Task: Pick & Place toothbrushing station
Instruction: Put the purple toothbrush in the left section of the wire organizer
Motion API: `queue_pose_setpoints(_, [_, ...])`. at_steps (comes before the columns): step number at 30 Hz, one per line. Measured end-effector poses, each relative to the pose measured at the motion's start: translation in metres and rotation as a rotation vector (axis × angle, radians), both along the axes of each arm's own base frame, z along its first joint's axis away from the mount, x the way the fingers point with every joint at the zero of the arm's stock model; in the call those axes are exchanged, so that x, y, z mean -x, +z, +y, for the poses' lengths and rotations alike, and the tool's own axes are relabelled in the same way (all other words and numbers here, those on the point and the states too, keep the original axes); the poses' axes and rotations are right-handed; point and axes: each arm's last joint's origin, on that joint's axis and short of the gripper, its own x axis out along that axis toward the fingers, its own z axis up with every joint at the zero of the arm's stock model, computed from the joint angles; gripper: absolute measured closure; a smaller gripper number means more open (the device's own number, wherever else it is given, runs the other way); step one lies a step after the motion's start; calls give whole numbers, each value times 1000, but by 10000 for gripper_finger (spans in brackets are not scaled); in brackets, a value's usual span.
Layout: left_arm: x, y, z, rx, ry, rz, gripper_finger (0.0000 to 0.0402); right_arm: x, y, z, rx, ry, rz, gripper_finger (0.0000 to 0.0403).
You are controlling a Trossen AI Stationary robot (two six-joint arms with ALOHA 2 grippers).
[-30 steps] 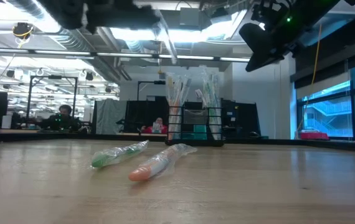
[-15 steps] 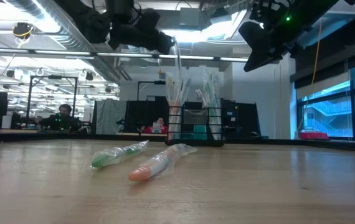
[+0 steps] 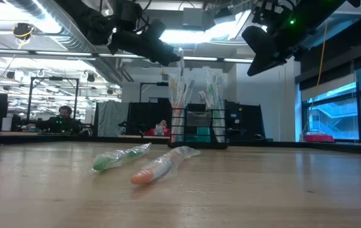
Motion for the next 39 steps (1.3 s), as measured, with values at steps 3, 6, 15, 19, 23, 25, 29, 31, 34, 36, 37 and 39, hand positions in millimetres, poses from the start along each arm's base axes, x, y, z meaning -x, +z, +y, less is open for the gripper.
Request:
queue_pose_setpoints(3, [-2,-6,1,21,-11,16,400,0,0,0,0,0,0,394])
queue_pose_setpoints(6, [-6,-14,3,41,-22,28,400,0,0,0,2,2,2,394])
queue_pose_setpoints(15, [-16,-36,4,79,-37,77,400,0,0,0,6,6,7,394])
queue_pose_setpoints(19, [-18,-40,1,102,-42,108,400,0,0,0,7,4,7,394])
queue_pose_setpoints(23, [-18,-47,-1,141,-43,166,400,0,0,0,7,4,7,394])
queue_pose_setpoints(25, [-17,-50,-2,160,-41,195,400,0,0,0,7,4,7,394])
queue_pose_setpoints(29, [-17,-55,-4,193,-44,244,400,0,0,0,7,4,7,394])
queue_pose_setpoints(31, [-16,-58,-5,204,-46,263,400,0,0,0,7,4,7,394])
queue_pose_setpoints(34, [-16,-61,-7,227,-65,291,400,0,0,0,7,4,7,394])
queue_pose_setpoints(36, [-16,-63,-8,238,-82,308,400,0,0,0,7,3,6,394])
queue_pose_setpoints(37, [-17,-63,-9,238,-86,316,400,0,0,0,7,4,6,394])
queue_pose_setpoints(39, [-17,-63,-11,237,-88,320,400,0,0,0,7,3,6,394])
